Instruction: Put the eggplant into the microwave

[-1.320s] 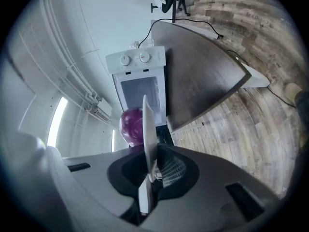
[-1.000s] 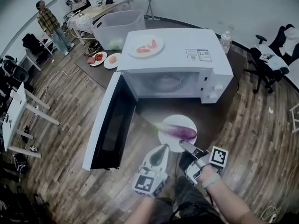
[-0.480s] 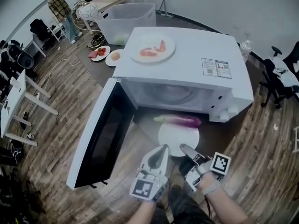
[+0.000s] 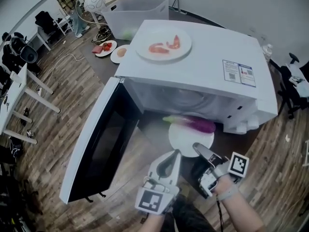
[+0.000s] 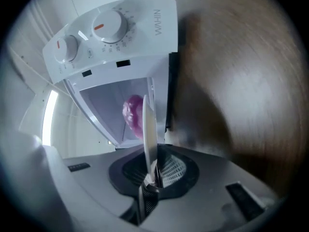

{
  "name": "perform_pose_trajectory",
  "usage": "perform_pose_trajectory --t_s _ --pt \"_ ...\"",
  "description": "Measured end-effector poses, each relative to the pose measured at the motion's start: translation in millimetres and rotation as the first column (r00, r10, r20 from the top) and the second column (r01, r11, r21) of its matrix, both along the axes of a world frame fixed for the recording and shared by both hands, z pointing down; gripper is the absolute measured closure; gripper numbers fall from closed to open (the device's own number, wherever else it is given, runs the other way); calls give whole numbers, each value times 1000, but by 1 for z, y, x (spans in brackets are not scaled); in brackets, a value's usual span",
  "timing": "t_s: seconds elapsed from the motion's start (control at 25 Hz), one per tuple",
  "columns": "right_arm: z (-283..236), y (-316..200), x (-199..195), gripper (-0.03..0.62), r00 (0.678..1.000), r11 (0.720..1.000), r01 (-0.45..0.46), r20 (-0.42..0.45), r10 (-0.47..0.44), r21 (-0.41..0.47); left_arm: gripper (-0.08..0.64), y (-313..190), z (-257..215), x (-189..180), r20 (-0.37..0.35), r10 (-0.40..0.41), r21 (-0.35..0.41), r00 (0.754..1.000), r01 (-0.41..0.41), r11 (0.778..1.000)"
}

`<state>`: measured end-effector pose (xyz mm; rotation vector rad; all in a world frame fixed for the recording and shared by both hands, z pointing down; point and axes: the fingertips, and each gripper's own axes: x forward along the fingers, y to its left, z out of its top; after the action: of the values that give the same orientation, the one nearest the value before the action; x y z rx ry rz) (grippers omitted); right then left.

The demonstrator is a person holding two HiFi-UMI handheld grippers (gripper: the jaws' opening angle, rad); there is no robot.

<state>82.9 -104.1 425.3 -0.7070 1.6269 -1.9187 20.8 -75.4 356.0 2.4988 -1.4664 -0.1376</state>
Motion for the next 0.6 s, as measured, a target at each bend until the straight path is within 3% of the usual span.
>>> perform_pose_trajectory --t_s 0.24,0.6 --pt "-6 -13 -9 568 1000 1000 13 1 -13 -13 560 -2 12 5 94 44 -19 995 -42 999" --pt "-9 -43 -25 568 1000 1000 16 -7 -16 22 560 -20 26 2 133 95 -6 986 -96 995"
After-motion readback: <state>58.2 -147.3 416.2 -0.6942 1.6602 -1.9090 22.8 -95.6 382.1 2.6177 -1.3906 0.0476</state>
